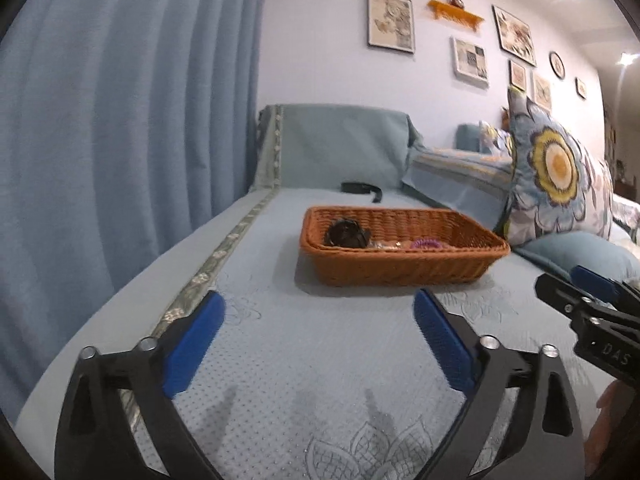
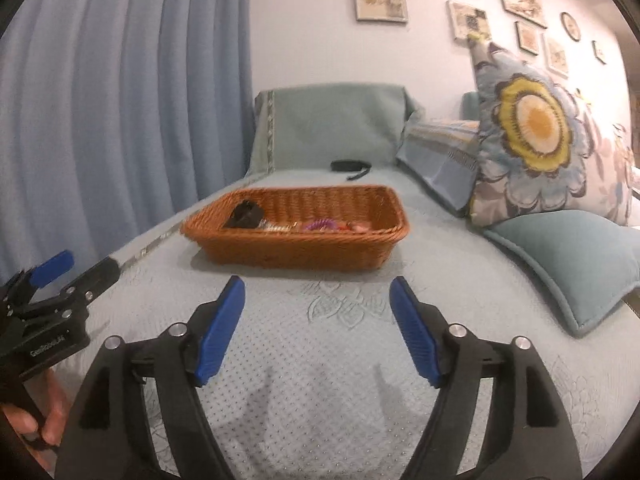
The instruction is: Organize jewelry
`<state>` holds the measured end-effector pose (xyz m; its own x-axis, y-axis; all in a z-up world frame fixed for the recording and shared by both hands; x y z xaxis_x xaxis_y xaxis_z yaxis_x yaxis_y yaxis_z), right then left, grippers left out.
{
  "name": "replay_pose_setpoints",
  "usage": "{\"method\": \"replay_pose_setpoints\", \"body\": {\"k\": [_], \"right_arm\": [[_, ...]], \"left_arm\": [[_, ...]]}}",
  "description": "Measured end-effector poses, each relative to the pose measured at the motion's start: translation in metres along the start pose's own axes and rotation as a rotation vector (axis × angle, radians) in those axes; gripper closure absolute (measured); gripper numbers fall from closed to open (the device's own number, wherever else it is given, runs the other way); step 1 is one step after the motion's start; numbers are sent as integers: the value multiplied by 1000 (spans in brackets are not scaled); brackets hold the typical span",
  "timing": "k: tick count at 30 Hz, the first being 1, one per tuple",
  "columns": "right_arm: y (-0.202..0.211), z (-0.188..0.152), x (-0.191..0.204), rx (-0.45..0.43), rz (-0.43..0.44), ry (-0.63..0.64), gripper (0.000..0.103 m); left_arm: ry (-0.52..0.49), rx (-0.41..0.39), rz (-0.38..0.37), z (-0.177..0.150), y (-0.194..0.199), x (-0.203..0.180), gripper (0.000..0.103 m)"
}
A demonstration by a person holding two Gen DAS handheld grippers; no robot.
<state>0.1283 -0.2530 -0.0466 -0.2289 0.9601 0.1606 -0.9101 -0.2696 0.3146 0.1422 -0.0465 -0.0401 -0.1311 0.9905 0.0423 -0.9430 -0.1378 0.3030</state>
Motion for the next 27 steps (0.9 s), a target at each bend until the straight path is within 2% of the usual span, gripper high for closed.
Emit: {"method": "replay_pose_setpoints", "body": {"k": [9,27], "right_arm": [[9,3,2,-56,-18,26,24],[20,5,5,-105,-41,42,13]], "left_arm": [[115,-6,17,-2,1,23,8],[64,-33,57,2,5,17,8]]}}
Point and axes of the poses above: each gripper's, at about its wrist camera, not at the fingertips, and y roughly against the way its jaws point, x to its left, z to its top, the point moved 10 cm from there along -y, roughly the way its jaws point, and after that the axes turned 11 degrees about z, right-handed, at the moved point
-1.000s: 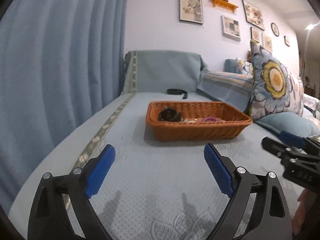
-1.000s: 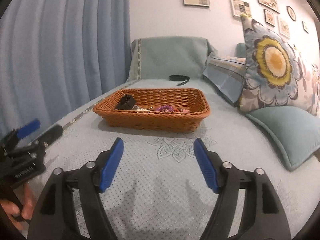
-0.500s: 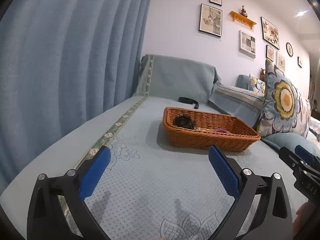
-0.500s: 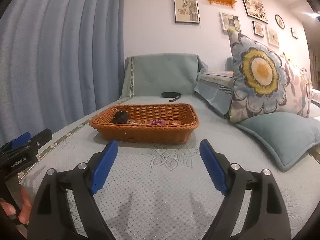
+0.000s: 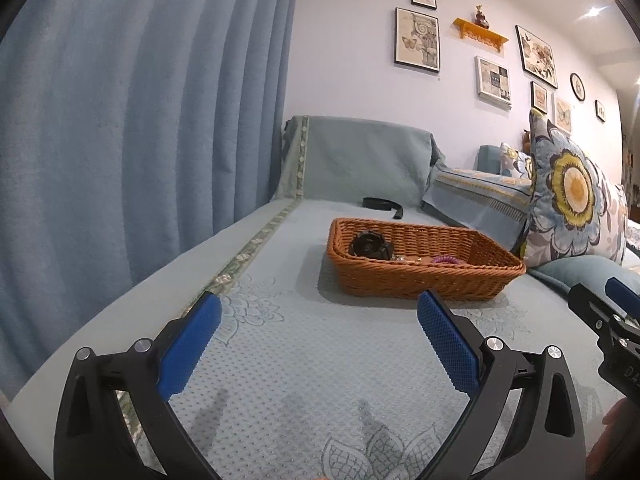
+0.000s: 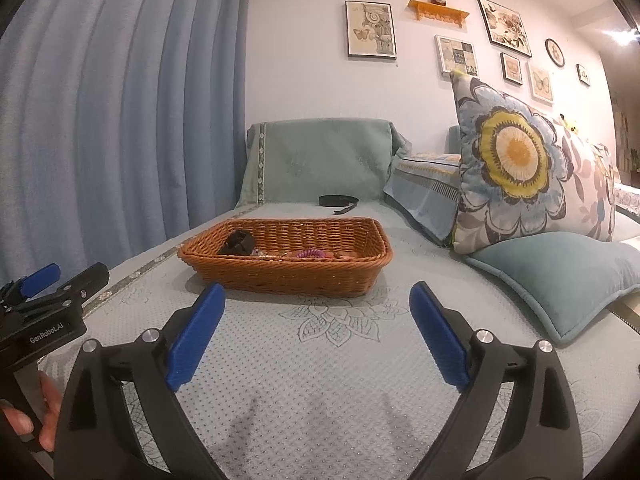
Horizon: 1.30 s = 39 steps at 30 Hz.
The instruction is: Organize jewelry
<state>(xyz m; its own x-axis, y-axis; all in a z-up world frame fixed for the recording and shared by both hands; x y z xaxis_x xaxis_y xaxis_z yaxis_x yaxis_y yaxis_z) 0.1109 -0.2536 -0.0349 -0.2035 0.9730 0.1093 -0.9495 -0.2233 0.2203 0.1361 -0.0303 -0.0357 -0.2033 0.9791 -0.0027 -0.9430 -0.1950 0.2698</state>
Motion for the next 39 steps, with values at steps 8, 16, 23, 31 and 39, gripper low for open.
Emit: {"method": "replay_pose_setpoints", "body": {"k": [8,16,23,31,39], "right_arm": [[0,0,1,0,-1,-5,11],[0,0,1,0,-1,-5,9],[0,-1,1,2,0,-6,8],[0,-1,0,5,-1,-9,8],[0,-2,0,5,0,-10,8]], "left_arm": [[-2,-6,5,1,0,1,8],[-1,-6,4,1,1,1,8],[-1,-5,4,1,1,1,8],[-1,-5,4,1,1,1,8],[6,4,5,1,-1,4,8]]}}
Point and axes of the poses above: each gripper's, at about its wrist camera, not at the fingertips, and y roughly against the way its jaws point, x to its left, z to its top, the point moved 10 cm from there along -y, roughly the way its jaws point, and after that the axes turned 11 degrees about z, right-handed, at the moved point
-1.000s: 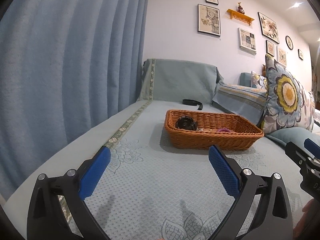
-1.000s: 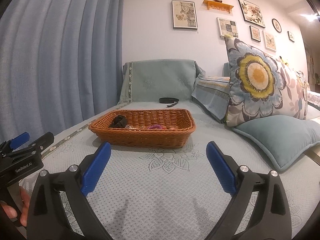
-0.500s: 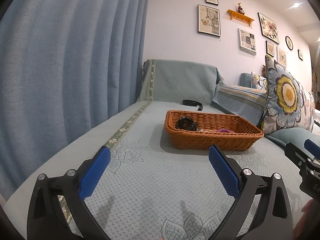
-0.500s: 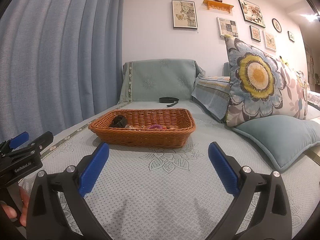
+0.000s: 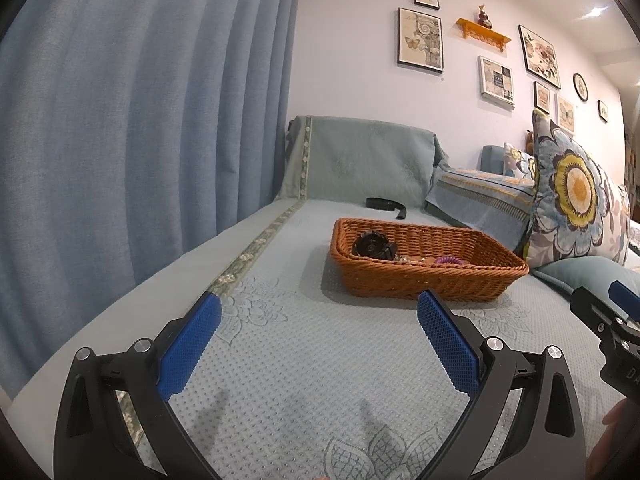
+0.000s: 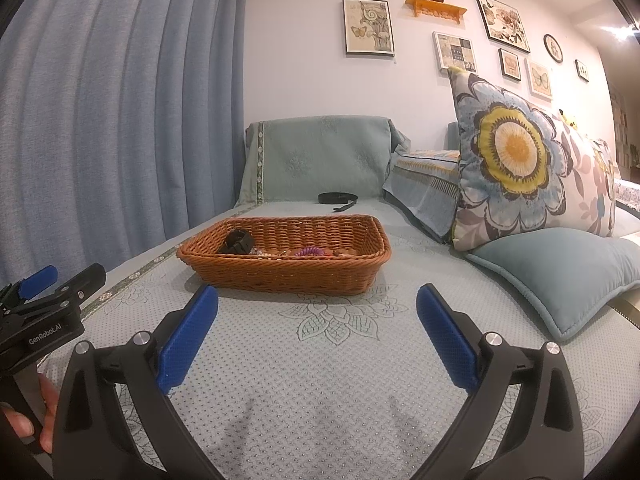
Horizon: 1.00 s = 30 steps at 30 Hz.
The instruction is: Organize jewelry
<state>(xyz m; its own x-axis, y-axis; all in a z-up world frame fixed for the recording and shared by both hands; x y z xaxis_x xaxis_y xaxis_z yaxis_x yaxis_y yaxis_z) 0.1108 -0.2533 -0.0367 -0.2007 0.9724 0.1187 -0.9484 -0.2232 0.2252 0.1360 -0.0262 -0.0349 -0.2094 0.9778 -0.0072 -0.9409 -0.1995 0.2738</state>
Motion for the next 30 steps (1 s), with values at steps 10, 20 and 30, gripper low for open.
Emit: {"method": "replay_pose_setpoints", "body": {"k": [10,20,30], "right_arm": [[0,0,0,0,0,-1,8],[0,0,0,1,0,-1,8],[0,1,0,1,0,-1,8]], "left_arm": [[0,1,-2,0,0,1,8],[1,3,-3,0,0,2,8],[3,7,-4,-1,-1,2,8]]}}
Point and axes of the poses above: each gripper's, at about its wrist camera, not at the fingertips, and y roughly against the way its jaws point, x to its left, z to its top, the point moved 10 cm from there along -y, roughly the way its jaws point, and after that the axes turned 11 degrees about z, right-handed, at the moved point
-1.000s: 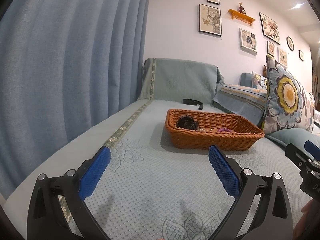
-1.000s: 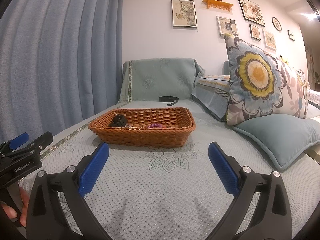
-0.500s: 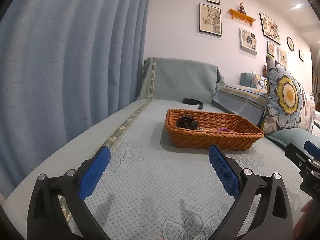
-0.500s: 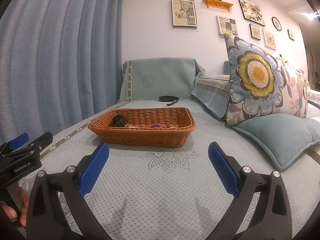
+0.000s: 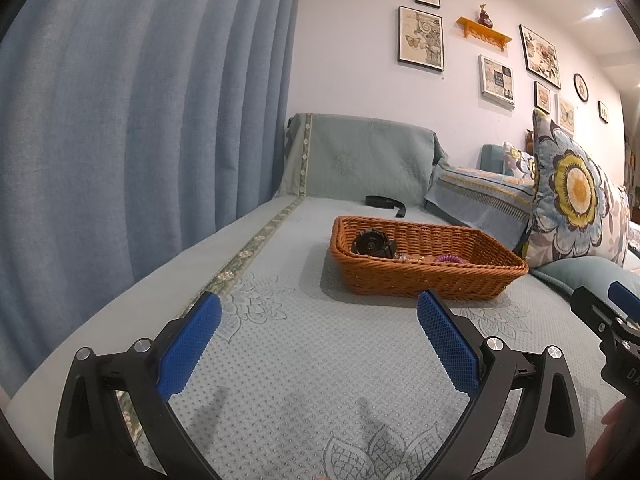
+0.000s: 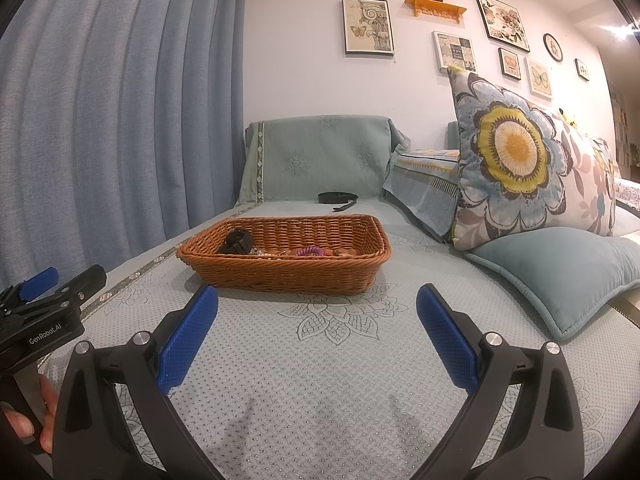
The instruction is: Organize jewelry
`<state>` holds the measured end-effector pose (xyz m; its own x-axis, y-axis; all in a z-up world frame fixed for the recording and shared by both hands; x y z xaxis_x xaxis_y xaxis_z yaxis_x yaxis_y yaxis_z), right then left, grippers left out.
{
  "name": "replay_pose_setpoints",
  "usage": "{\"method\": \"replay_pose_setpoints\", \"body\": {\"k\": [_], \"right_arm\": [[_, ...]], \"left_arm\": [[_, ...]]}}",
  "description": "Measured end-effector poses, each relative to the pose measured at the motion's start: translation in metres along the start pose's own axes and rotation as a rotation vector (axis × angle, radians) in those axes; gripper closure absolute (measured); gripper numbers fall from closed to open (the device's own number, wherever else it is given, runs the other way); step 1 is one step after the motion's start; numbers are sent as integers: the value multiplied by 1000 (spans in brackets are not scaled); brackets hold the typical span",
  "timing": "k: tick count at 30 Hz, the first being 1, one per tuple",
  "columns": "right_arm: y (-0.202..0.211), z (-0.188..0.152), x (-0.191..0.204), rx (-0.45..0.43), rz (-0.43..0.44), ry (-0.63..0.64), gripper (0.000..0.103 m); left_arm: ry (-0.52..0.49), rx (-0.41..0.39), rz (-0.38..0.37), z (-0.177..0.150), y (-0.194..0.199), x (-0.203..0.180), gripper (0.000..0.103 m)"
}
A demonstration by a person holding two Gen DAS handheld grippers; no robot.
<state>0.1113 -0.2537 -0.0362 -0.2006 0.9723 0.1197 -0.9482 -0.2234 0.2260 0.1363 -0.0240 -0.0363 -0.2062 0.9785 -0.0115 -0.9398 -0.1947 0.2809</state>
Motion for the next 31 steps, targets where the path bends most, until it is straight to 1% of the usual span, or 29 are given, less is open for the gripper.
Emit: {"method": "replay_pose_setpoints", "body": {"k": [17,22,31], "right_arm": [[0,0,0,1,-1,-1,8],[0,0,1,0,-1,-1,8],[-1,1,1,1,-1,-1,8]], "left_arm": [[-2,-1,-1,0,0,-1,8],[-11,-17,-9,1,2,-2,8],[-5,-3,-6,1,-1,-1,8]]}}
Point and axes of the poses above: each gripper's, at about its wrist camera, not at the fingertips, and y roughly against the way its jaws point, x to its left, z to its top, the point moved 10 cm from there along -y, roughly the way its jaws point, and after that the axes turned 11 degrees about z, right-handed, at the moved point
